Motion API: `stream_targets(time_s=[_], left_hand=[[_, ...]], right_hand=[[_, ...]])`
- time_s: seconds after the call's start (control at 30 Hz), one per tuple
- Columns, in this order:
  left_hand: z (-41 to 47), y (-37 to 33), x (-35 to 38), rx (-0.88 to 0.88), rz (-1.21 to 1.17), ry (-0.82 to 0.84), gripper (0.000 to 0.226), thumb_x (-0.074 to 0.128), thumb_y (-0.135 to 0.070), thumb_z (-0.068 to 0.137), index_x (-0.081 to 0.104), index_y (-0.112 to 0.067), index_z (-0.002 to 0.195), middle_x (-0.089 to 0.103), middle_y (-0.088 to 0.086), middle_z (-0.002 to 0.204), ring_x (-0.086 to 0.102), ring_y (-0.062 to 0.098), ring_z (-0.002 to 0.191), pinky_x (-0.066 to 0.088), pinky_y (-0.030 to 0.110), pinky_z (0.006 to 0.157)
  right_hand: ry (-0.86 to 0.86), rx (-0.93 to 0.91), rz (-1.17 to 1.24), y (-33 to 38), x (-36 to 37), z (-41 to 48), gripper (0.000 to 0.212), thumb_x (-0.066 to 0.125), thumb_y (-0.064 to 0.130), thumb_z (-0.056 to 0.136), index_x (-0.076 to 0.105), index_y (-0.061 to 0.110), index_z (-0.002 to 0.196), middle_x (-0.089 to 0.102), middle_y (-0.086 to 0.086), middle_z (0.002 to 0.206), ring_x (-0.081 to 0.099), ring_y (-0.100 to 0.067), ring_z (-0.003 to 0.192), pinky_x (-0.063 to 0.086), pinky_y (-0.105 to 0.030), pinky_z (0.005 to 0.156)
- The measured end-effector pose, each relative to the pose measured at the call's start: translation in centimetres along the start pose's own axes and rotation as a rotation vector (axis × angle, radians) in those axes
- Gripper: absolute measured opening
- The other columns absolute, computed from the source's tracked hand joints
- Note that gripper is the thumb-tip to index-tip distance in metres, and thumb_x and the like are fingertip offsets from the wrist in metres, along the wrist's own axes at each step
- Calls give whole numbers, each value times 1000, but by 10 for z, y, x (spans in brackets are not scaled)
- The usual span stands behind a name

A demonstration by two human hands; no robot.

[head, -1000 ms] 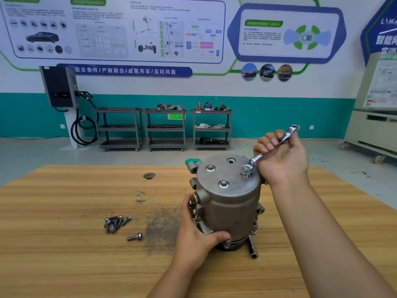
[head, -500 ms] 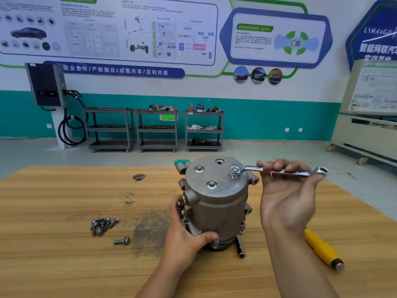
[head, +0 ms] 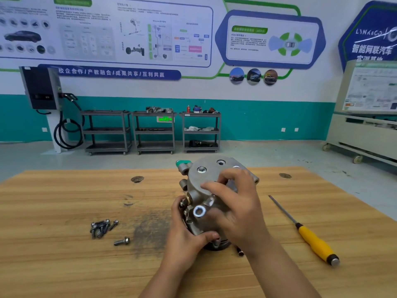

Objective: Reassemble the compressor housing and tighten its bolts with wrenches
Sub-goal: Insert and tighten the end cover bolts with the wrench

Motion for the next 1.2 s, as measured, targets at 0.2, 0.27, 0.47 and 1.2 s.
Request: stream_targets(time_s=[0.2, 0.27, 0.47, 1.2], left_hand=[[0, -3, -2, 31, -9, -24, 100, 92, -20, 49, 29, -67, 110, 52, -29, 113, 50, -20, 100, 39, 0, 73], [-1, -5, -3, 34, -30, -15, 98, 92, -22, 49, 29, -58, 116, 49, -26, 118, 48, -21, 102, 38, -1, 75], [-1, -7, -3, 30, -43, 5, 98, 92, -34, 44, 30, -46, 120, 44, -28, 122, 44, -24, 105, 37, -2, 78], [1, -4, -3, -7, -14, 11, 101, 91, -40, 45, 24, -54, 119, 44, -28, 123, 39, -32, 102, 32, -7, 75]], right_hand=[[202, -9, -191, -14, -6, 23, 27, 57, 25, 85, 73, 6, 96, 62, -11, 89, 49, -22, 92, 45, -36, 75], [279, 4, -193, -16, -9, 29, 21, 61, 16, 84, 73, 5, 97, 63, -11, 88, 54, -29, 86, 47, -37, 73], [473, 211, -175, -23, -9, 52, 27, 53, 7, 93, 67, 11, 116, 58, -6, 103, 47, -24, 101, 25, -17, 78], [-215, 1191, 740, -63, -18, 12, 26, 67, 17, 84, 62, 22, 108, 60, 8, 106, 54, -4, 95, 40, -19, 68]])
Point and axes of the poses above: each hand's wrist, its own z-axis towards the middle knuckle, its own x-axis out of the palm, y = z × x, the point moved 2 cm from there along z, towards the middle knuckle
